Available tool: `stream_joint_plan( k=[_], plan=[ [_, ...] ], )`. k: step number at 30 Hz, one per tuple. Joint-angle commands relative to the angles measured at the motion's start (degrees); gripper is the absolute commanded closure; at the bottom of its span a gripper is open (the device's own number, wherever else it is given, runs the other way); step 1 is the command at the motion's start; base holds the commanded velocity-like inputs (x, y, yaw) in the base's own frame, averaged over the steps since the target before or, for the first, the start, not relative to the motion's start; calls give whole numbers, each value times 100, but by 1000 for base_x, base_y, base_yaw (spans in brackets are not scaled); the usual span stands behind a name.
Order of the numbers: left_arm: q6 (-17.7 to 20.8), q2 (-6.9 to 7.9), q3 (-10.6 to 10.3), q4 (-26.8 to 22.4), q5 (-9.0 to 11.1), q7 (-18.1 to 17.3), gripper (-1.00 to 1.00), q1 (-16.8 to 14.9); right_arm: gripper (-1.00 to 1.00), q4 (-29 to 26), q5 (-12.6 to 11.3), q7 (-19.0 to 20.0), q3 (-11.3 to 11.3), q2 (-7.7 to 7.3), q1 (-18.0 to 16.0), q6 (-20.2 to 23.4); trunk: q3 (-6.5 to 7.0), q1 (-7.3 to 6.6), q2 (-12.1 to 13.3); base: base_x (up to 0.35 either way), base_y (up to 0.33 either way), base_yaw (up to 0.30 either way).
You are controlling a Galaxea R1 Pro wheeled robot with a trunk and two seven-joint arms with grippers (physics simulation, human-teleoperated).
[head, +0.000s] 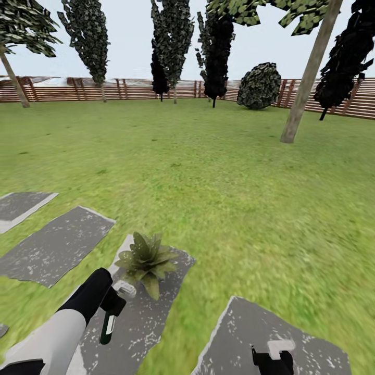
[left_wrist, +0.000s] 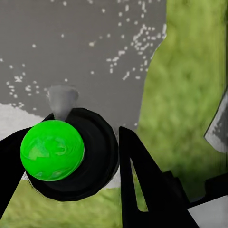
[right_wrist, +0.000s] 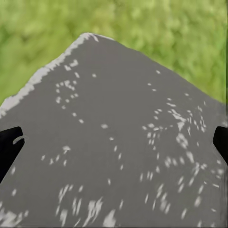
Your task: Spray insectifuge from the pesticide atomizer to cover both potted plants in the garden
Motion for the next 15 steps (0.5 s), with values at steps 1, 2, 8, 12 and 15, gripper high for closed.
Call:
stream_joint_plan(
  k=[1, 2, 8, 12, 15],
  plan=[
    [13, -5, 25, -8, -64, -57, 100, -3, -100, 5, 60, -10, -41, 3, -1, -18, -5, 0, -2, 90, -275, 28],
    [13, -6, 24, -8, -66, -57, 100, -1, -100, 5, 60, -10, -41, 3, -1, -19, -5, 0, -2, 94, -275, 18],
    [-22, -31, 27, 37, -63, -39, 100, 24, -100, 4, 60, -10, -41, 2, -4, -18, -5, 0, -2, 101, -275, 4],
    [-67, -19, 76, 47, -11, -20, 100, 41, -100, 4, 60, -10, -41, 3, -2, -18, -5, 0, -2, 112, -275, 60],
    [-71, -8, 92, 52, -8, 1, 100, 67, -100, 6, 60, -10, -41, 3, 0, -18, -5, 0, -2, 112, -250, 214]
  ],
)
